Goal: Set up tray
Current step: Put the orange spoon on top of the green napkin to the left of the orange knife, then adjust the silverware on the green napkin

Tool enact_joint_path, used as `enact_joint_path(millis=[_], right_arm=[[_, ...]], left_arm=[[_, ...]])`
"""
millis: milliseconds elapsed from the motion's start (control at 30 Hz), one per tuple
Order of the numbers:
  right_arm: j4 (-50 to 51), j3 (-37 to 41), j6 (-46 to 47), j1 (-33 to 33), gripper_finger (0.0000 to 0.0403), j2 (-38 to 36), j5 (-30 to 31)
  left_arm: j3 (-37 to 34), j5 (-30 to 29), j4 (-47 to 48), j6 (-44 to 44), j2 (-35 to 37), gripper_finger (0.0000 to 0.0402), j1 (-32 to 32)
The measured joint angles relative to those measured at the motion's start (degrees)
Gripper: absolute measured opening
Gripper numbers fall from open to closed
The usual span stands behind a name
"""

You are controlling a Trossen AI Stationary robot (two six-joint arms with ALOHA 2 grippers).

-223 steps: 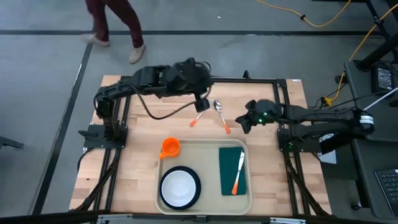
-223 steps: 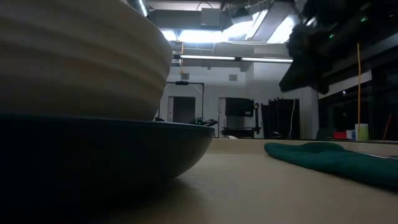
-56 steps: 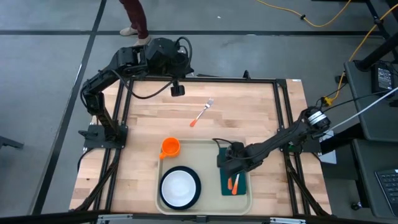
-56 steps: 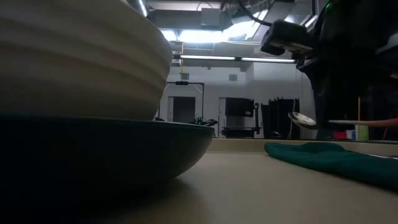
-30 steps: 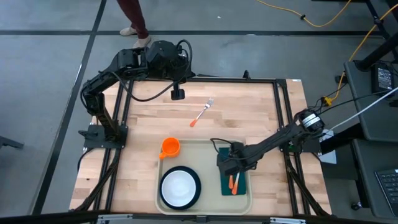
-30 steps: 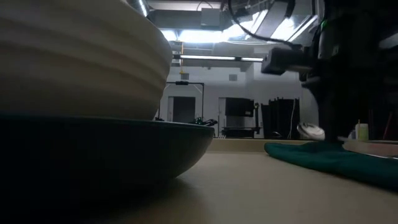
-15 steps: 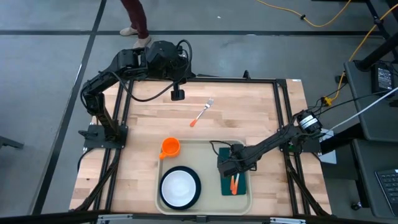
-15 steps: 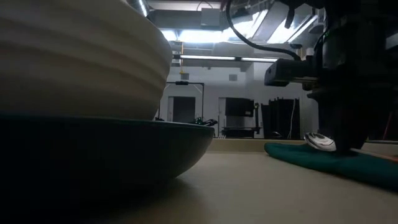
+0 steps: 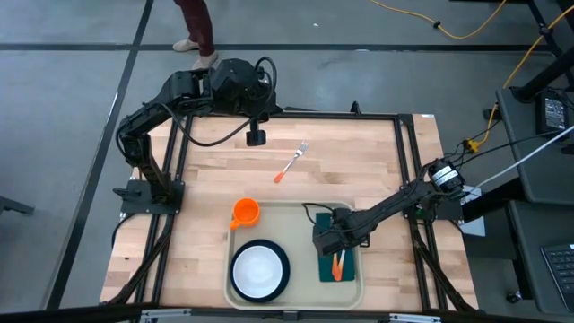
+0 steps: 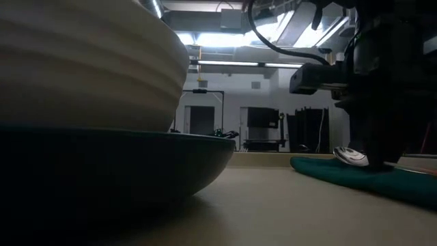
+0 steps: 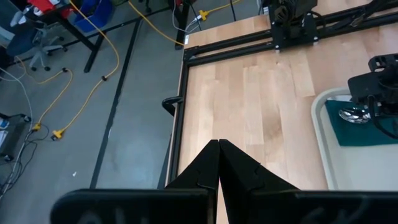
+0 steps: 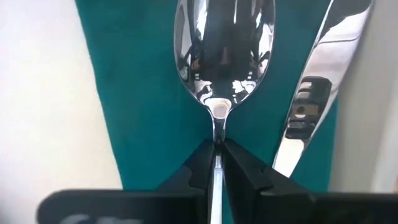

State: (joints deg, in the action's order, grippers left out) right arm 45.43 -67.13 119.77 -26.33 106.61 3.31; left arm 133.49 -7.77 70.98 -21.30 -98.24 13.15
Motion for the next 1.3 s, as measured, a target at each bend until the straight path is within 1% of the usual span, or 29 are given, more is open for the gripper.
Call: enact_joint_path(millis=[300, 633, 767, 900, 1033, 1300], right_arm=[[-0.48, 0.00, 0.00, 0.04, 0.0028, 0.00, 0.00], [-0.66, 0.00, 0.77, 0.09, 0.0064, 0.00, -0.46], [-0.37, -0.29, 1.27, 0.09, 0.0072, 0.00, -0.93], [-0.05, -2.34, -0.12, 0.09, 0.0075, -0.02, -1.05], [3.08, -5.67, -1.30, 0.07, 0.0075, -0.02, -1.05], [17.31, -14.13, -1.73, -0.93, 0.0076, -0.09, -0.83]], left_arm=[[0.00, 0.00, 0.00, 0.02, 0.00, 0.0004, 0.00], [0.00, 0.00, 0.00, 0.02, 0.00, 0.0004, 0.00], [0.00, 0.00, 0.00, 0.04, 0.00, 0.0004, 0.00], [0.00, 0.00, 0.00, 0.02, 0.00, 0.0004, 0.00], [0.01, 0.01, 0.00, 0.00, 0.00, 0.0004, 0.00], [0.00, 0.01, 0.00, 0.00, 0.00, 0.0004, 0.01]])
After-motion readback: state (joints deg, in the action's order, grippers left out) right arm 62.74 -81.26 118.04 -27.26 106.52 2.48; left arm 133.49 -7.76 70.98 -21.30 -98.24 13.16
